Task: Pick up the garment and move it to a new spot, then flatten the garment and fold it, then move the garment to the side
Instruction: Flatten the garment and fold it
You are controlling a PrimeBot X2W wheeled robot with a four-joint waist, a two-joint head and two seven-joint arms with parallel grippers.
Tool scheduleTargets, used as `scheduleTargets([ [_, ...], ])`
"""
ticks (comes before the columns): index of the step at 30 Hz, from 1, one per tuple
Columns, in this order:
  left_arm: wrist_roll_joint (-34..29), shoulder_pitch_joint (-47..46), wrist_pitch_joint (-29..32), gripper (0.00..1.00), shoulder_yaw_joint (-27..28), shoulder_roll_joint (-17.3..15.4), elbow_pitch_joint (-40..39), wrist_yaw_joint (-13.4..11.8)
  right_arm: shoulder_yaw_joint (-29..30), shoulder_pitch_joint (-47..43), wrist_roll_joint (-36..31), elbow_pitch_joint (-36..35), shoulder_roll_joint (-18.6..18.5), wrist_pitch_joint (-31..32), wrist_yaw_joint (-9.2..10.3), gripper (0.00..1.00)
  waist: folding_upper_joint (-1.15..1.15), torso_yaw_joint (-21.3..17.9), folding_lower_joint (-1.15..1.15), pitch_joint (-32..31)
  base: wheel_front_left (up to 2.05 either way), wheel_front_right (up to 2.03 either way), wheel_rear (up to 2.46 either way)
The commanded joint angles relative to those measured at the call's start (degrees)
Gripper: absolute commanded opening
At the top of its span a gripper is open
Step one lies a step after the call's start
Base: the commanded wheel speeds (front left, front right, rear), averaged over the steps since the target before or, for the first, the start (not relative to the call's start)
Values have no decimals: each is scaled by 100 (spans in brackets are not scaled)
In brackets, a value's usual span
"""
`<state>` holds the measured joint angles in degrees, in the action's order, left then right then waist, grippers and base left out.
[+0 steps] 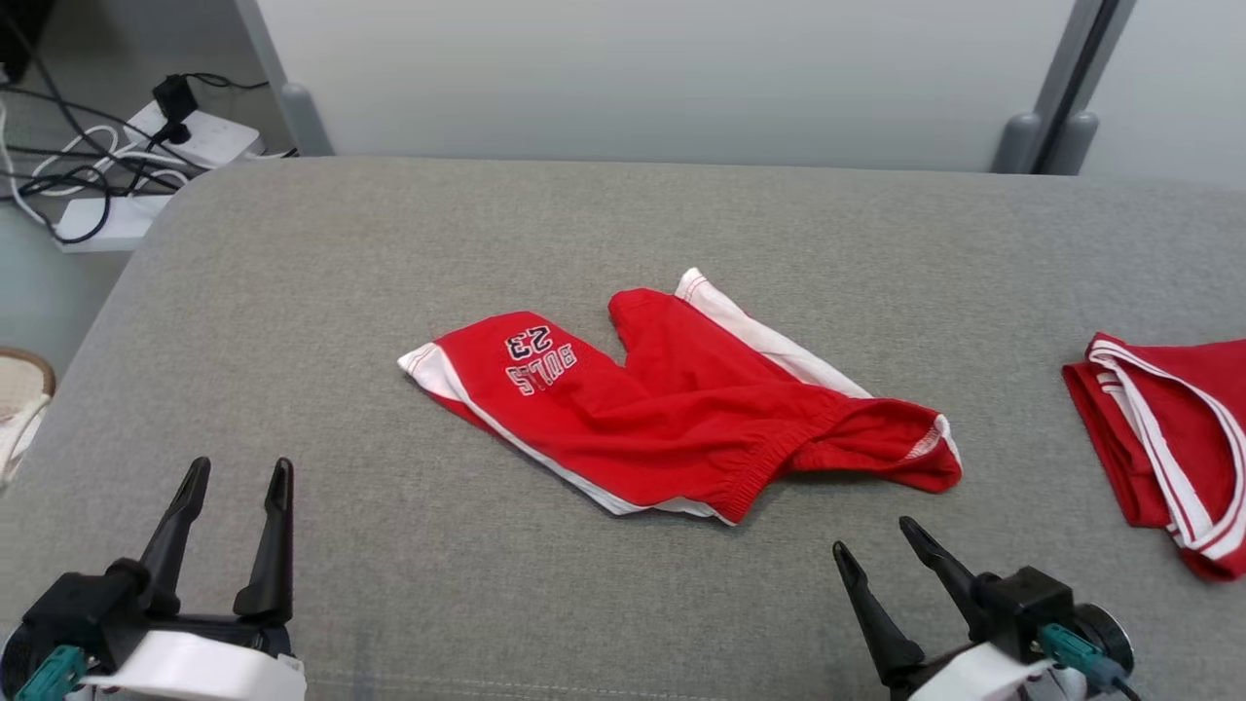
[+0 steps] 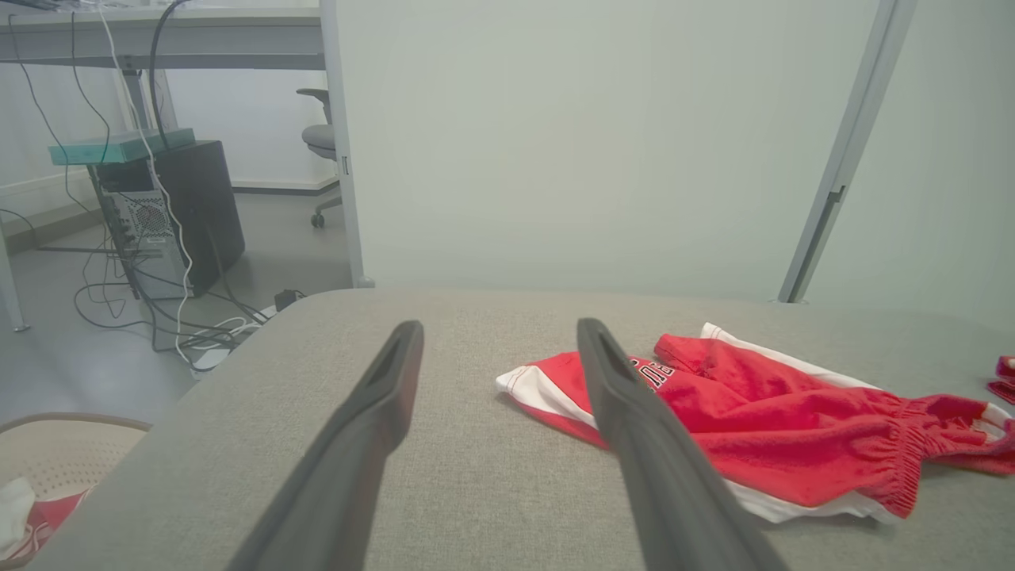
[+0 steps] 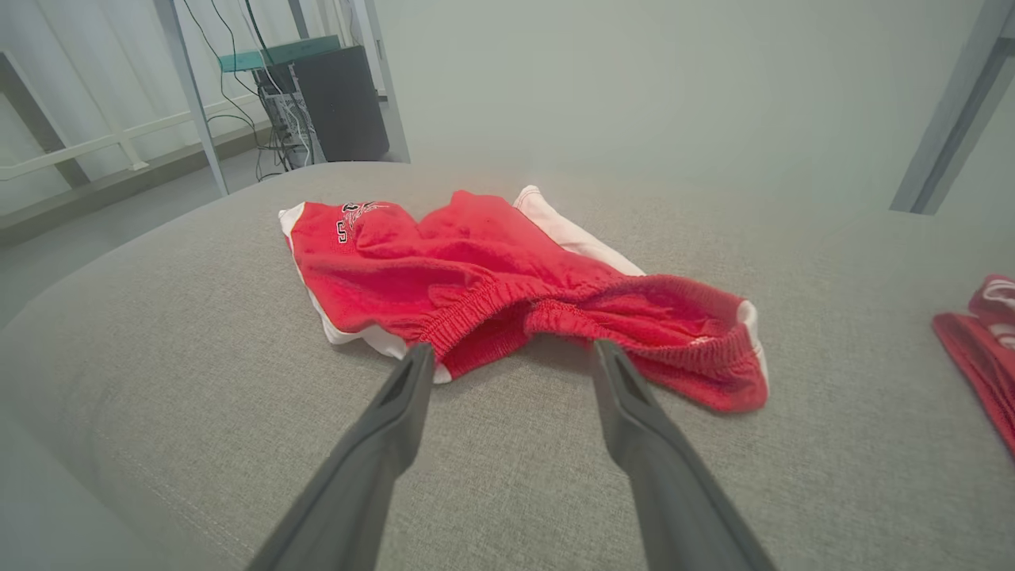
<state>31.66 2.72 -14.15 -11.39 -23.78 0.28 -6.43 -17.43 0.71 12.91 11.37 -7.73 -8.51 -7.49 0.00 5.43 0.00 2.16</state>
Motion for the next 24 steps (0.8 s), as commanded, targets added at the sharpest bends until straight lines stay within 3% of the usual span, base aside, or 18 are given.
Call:
scheduleTargets([
  [1,-73,-447,-20,100,149,-82,-123,11,-303,448,98,194,-107,-14,0,100,0,284,0,169,0,0,0],
  [9,-138,-905,-46,100,-36,113,98,146,-965,1547,251,1726,-142,-213,0,100,0,931,0,568,0,0,0],
  [16,-175,-1098,-71,100,-62,253,302,302,-1257,2085,343,2632,-101,-396,0,100,0,1184,0,728,0,0,0],
  [17,-187,-1113,-74,100,-52,269,331,320,-1296,2135,364,2743,-90,-419,0,79,0,1194,0,739,0,0,0],
  [18,-198,-1126,-76,100,-41,285,357,335,-1352,2166,395,2837,-79,-439,0,49,0,1200,0,746,0,0,0],
  [21,-225,-1149,-80,100,10,320,410,376,-1498,2233,524,3074,-67,-485,0,0,0,1174,0,765,0,0,0],
  [24,-271,-1169,-83,100,66,334,442,417,-1547,2284,635,3209,-65,-539,0,0,0,1092,0,754,0,0,0],
])
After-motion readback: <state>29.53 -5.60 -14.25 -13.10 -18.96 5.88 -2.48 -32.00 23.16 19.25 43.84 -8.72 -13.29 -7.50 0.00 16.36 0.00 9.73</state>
